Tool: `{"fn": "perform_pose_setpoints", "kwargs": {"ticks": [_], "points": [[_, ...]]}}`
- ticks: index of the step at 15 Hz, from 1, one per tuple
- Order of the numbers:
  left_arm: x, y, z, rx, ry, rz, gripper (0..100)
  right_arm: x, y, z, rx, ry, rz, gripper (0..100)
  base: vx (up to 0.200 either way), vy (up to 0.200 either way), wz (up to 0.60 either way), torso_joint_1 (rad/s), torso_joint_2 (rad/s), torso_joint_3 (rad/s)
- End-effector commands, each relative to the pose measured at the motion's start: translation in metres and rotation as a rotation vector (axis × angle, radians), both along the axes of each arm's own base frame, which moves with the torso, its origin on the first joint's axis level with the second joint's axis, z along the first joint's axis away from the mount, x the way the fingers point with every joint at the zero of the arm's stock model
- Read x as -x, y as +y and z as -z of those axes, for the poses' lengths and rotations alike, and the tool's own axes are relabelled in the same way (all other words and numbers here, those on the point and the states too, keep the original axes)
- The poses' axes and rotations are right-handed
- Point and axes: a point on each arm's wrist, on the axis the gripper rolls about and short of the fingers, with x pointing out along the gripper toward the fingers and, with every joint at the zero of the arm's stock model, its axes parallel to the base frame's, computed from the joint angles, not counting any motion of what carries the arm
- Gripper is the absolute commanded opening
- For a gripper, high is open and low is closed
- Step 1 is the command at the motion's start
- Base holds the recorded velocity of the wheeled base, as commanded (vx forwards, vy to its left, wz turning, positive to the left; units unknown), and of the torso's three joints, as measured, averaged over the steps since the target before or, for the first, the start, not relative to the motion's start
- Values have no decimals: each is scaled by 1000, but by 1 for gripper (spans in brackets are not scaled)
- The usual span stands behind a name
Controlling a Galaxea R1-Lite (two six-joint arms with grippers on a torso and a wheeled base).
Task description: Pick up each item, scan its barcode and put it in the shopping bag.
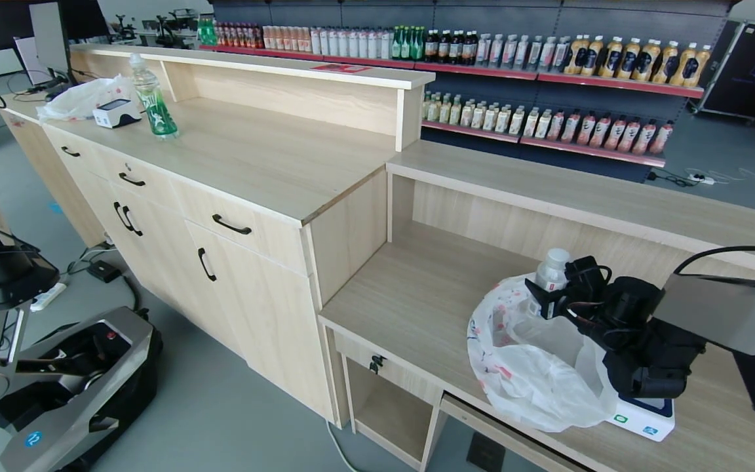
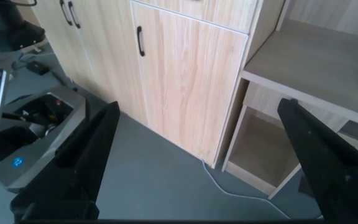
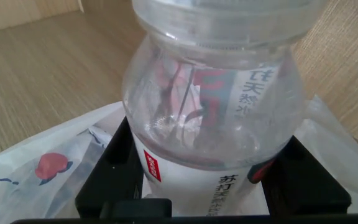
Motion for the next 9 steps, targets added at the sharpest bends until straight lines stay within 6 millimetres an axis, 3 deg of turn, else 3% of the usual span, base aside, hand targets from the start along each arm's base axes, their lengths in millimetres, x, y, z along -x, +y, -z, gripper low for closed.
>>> {"fn": "perform_pose_setpoints", "kwargs": {"ticks": [1,9], "points": [[0,0,0,0,0,-1,100,-5,4,4,1,-12,-18,0,0,0,0,0,0,0],[0,0,0,0,0,-1,100,-8,17,15,24,-7,-53,0,0,0,0,0,0,0]]}}
